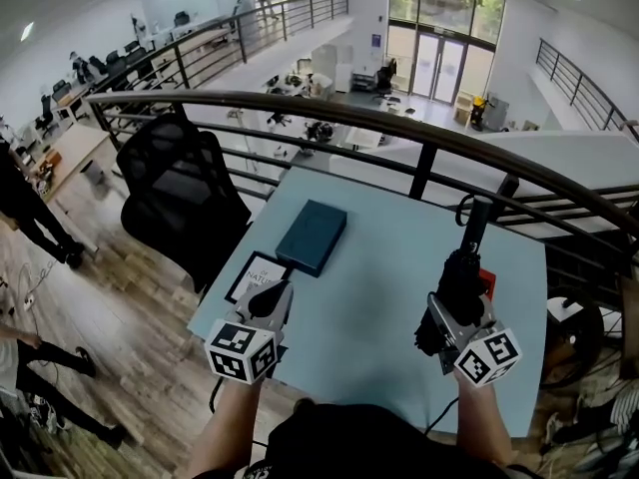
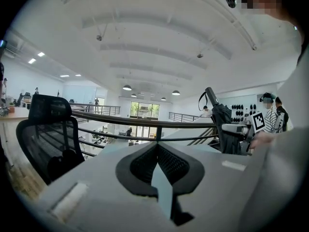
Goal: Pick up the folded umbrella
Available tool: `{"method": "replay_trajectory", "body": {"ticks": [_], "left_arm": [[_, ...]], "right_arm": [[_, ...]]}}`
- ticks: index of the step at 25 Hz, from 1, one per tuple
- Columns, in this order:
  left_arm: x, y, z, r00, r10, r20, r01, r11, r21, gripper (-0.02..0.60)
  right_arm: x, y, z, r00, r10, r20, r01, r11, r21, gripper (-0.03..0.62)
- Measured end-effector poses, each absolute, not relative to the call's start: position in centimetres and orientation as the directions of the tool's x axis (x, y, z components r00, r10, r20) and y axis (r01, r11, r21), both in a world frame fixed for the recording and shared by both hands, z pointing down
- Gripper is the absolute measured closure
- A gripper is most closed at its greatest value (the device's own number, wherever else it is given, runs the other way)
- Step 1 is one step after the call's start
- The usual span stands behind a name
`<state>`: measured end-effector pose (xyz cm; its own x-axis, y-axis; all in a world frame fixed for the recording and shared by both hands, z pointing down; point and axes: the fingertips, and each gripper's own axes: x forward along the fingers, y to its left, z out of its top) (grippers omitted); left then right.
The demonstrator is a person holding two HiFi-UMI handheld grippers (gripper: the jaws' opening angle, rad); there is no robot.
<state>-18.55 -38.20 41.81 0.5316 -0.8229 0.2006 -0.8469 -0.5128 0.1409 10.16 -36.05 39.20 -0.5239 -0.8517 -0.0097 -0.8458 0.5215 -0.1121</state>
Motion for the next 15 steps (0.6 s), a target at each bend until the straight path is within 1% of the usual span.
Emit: {"method": "replay_trajectory", "body": {"ticks": [5, 15], "left_arm": [[-19.05, -38.40, 42.14, 0.521, -0.829, 0.203, -0.853, -0.502, 0.141, 0.575], [-19.29, -37.73, 42.24, 0.513, -0.834, 0.201, -0.858, -0.495, 0.135, 0.575]], "right_arm": [[10.03, -36.69, 38.34, -0.520, -0.854, -0.037, -0.845, 0.520, -0.124, 0.327], [9.33, -36.28, 38.63, -0.536, -0.844, -0.027, -0.837, 0.535, -0.116, 0.329]]}}
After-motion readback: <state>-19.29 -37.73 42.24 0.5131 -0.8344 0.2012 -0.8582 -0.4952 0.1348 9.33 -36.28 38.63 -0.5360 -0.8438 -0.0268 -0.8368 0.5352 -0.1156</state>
